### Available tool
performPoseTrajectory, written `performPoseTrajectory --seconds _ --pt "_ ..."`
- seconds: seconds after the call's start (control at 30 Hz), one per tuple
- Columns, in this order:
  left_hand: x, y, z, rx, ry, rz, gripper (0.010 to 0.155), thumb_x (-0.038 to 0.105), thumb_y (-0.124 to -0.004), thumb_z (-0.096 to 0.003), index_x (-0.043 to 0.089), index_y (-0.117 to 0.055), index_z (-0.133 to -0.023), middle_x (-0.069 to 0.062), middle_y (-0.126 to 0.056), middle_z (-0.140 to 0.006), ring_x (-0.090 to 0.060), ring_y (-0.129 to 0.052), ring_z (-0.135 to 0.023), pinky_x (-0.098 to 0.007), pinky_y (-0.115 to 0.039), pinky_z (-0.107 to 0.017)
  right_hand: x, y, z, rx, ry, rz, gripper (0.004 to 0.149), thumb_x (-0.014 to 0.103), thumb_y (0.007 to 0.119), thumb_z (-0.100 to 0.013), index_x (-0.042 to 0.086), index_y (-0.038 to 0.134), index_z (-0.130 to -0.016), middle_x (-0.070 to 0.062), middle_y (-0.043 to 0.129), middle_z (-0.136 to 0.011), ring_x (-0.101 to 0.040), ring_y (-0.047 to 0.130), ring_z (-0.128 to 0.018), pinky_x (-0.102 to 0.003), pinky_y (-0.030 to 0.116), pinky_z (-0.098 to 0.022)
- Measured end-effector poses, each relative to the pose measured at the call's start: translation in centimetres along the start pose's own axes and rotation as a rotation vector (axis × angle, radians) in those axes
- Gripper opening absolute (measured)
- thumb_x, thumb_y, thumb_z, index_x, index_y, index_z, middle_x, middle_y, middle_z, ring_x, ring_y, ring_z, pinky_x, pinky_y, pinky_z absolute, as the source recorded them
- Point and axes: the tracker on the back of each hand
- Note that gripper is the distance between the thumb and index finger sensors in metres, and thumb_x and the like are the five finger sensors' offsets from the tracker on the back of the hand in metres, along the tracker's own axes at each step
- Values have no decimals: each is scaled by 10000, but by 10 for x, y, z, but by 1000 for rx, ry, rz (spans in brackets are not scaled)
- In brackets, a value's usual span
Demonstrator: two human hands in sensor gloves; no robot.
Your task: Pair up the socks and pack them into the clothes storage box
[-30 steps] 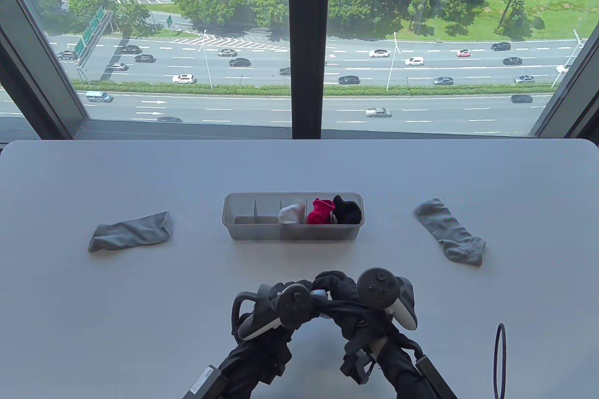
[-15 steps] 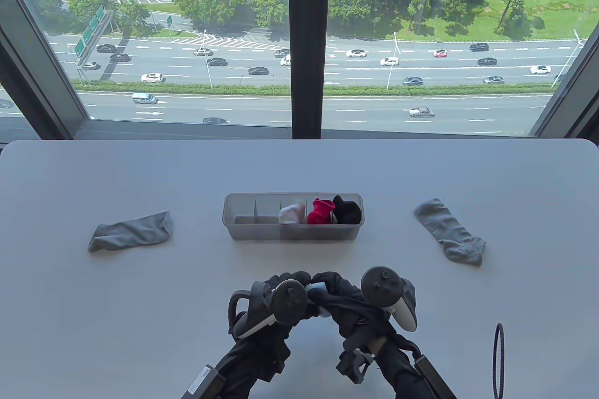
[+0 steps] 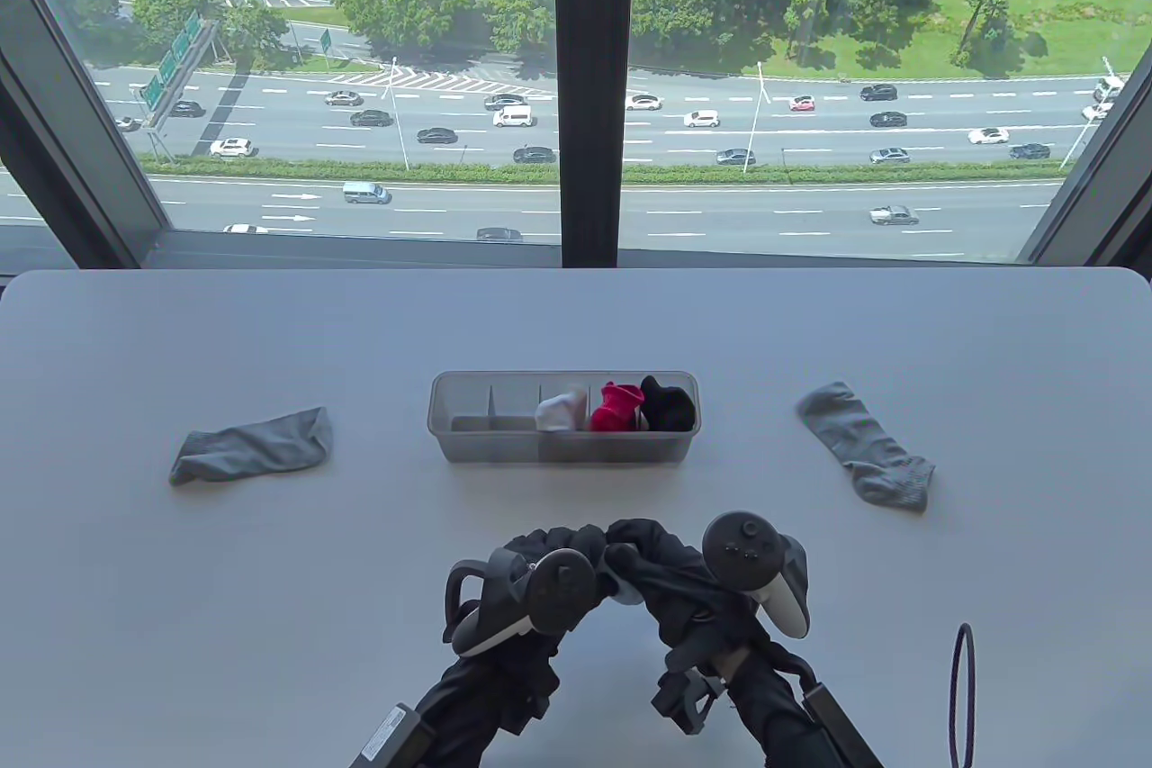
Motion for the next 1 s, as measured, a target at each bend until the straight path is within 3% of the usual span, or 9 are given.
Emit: performPoseTrajectory --seconds 0.07,0.2,0.33,0.43,0.53,0.7,0.83,0.9,1.0 --pt "-2 0 -1 -27 6 13 604 441 -616 -544 44 -597 -1000 -166 -836 -743 -307 -882 -587 -595 -711 -617 2 2 0 35 -15 -24 601 431 667 -590 263 422 -1113 -98 598 -1139 -373 660 -1007 -658 462 -755" --pt "-5 2 0 -15 -2 38 626 487 -665 -509 74 -618 -977 -150 -857 -694 -291 -889 -540 -585 -727 -592 4 1 -1 1 -7 21 511 418 661 -590 206 550 -1042 -111 800 -929 -251 840 -826 -605 514 -766" --pt "-1 -1 0 -51 30 -35 744 511 -730 -489 163 -412 -1064 -135 -710 -920 -339 -787 -784 -636 -613 -710 2 1 0 -8 11 -8 508 426 614 -609 136 559 -1023 -89 844 -832 -229 874 -731 -587 532 -762" --pt "1 1 0 -5 11 -22 638 452 -740 -511 129 -546 -1026 -162 -761 -908 -365 -836 -760 -626 -652 -690 -2 1 -2 11 32 -49 506 439 588 -620 137 566 -1025 -83 841 -840 -237 866 -752 -605 522 -754" --pt "-3 2 0 -34 20 -2 580 447 -690 -534 94 -608 -986 -163 -835 -797 -337 -891 -650 -613 -697 -649 -3 3 -2 94 -19 -99 650 454 691 -578 288 377 -1122 -102 534 -1177 -397 612 -1032 -675 437 -749" --pt "-4 2 -1 -41 15 21 608 502 -653 -526 61 -664 -945 -142 -914 -592 -281 -933 -421 -574 -781 -520 3 0 -3 21 -2 4 528 419 671 -586 226 547 -1061 -111 820 -913 -257 846 -816 -583 521 -773" --pt "1 3 1 -55 7 -25 744 534 -706 -495 141 -454 -1075 -149 -816 -840 -363 -867 -690 -636 -662 -669 -2 -1 -1 -28 30 -60 528 436 627 -605 135 570 -1034 -72 881 -775 -215 899 -680 -550 570 -760" --pt "5 3 1 -41 4 -60 709 473 -719 -515 151 -444 -1084 -146 -727 -962 -372 -815 -809 -648 -624 -706 -3 -3 0 -49 33 -25 531 449 619 -605 136 575 -1032 -58 887 -770 -199 906 -677 -544 576 -760" --pt "6 4 0 -25 -2 -62 625 428 -700 -528 89 -548 -1030 -139 -849 -777 -305 -911 -591 -592 -732 -619 -3 -1 0 17 10 -66 592 465 651 -585 212 479 -1092 -81 785 -964 -282 794 -889 -620 495 -763"
Point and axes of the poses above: the tracker on the back of each hand, its own x axis roughly to the thumb side, its own z axis roughly from the fingertips to the wrist, y = z × x
